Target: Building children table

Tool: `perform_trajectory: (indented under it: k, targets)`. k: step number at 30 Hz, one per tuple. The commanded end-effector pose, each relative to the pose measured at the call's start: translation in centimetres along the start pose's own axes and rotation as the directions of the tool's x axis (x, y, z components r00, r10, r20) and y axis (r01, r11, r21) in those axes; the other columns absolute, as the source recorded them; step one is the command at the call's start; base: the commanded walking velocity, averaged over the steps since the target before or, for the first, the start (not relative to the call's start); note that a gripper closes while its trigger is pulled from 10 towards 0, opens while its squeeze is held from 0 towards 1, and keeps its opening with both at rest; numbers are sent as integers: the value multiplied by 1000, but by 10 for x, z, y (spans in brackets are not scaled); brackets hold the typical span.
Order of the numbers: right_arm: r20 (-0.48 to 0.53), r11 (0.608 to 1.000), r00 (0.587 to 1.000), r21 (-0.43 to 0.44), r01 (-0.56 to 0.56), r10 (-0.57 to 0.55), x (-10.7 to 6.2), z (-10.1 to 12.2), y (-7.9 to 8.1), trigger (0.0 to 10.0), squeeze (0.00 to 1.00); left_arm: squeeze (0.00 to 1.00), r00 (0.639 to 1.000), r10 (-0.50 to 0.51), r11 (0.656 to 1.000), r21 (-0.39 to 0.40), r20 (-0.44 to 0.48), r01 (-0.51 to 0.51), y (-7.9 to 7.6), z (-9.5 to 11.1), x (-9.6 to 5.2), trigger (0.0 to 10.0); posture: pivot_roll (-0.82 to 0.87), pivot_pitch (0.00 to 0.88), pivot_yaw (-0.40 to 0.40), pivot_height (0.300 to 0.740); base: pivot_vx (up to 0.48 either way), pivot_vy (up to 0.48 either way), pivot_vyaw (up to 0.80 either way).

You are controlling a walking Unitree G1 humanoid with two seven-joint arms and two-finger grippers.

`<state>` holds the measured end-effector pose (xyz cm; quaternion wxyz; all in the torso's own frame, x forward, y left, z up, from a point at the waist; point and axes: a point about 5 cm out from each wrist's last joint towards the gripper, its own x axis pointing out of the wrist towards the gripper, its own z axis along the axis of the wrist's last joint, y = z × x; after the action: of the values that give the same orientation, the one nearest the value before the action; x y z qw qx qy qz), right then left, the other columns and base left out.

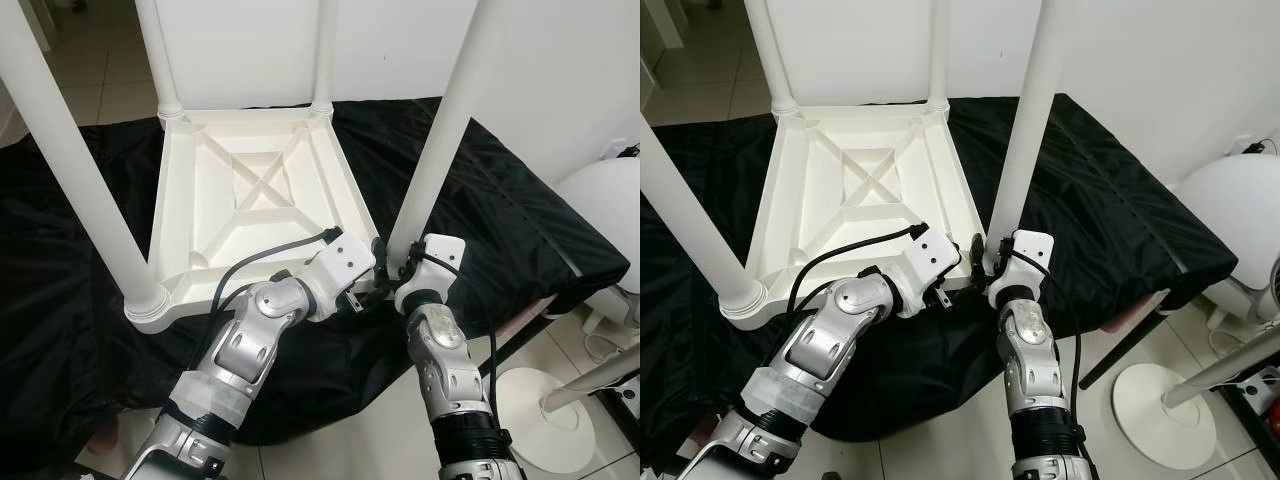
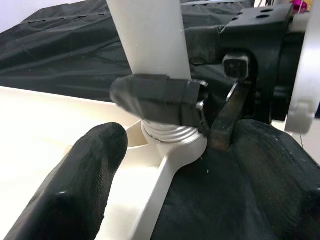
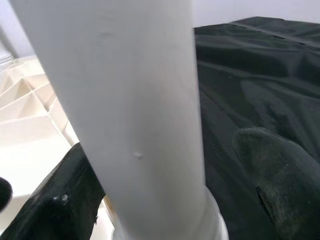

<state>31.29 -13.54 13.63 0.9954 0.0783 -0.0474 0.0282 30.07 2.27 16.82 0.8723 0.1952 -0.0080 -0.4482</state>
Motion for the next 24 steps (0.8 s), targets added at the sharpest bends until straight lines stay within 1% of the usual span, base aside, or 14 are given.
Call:
perform_trajectory:
  k: [1, 2, 7, 8, 11, 12, 18, 19, 22, 23, 24]
  targets:
    - [-17, 1000, 1000, 16, -8, 8, -3, -4, 0, 10000, 1000, 0, 997, 76, 997, 14, -2, -76, 8, 0, -4, 10000, -49, 29, -18, 740, 0, 0, 0]
    - [-20, 998, 997, 2, -70, 70, -7, -5, -6, 10000, 624, 0, 998, 63, 998, 18, 0, -63, 6, -1, -5, 10000, -42, 29, -24, 740, 0, 0, 0]
    - [-20, 998, 997, 2, -70, 70, -7, -5, -6, 10000, 624, 0, 998, 63, 998, 18, 0, -63, 6, -1, -5, 10000, -42, 29, -24, 740, 0, 0, 0]
    - [-21, 990, 990, -18, -142, 142, -10, -5, -11, 10000, 0, 0, 999, 46, 999, 23, -2, -46, 4, -3, -7, 10000, -51, 27, -20, 740, 0, 0, 0]
    - [-21, 990, 990, -18, -142, 142, -10, -5, -11, 10000, 0, 0, 999, 46, 999, 23, -2, -46, 4, -3, -7, 10000, -51, 27, -20, 740, 0, 0, 0]
    - [-25, 967, 969, -51, -248, 247, -11, -2, -18, 10000, 0, 0, 1000, 13, 1000, 28, -3, -13, 2, -6, -9, 10000, -58, 21, -25, 740, 0, 0, 0]
    - [-25, 967, 969, -51, -248, 247, -11, -2, -18, 10000, 0, 0, 1000, 13, 1000, 28, -3, -13, 2, -6, -9, 10000, -58, 21, -25, 740, 0, 0, 0]
    - [-40, 940, 944, -91, -330, 327, -8, 1, -24, 10000, 0, 0, 1000, -20, 999, 26, 2, 20, 1, -8, -13, 10000, -64, 11, -25, 740, 0, 0, 0]
    - [-40, 940, 944, -91, -330, 327, -8, 1, -24, 10000, 0, 0, 1000, -20, 999, 26, 2, 20, 1, -8, -13, 10000, -64, 11, -25, 740, 0, 0, 0]
    - [-67, 910, 920, -131, -393, 387, -4, 3, -32, 10000, 0, 0, 999, -50, 998, 23, 11, 50, 2, -9, -18, 10000, -53, 1, -26, 740, 0, 0, 0]
    - [-67, 910, 920, -131, -393, 387, -4, 3, -32, 10000, 0, 0, 999, -50, 998, 23, 11, 50, 2, -9, -18, 10000, -53, 1, -26, 740, 0, 0, 0]
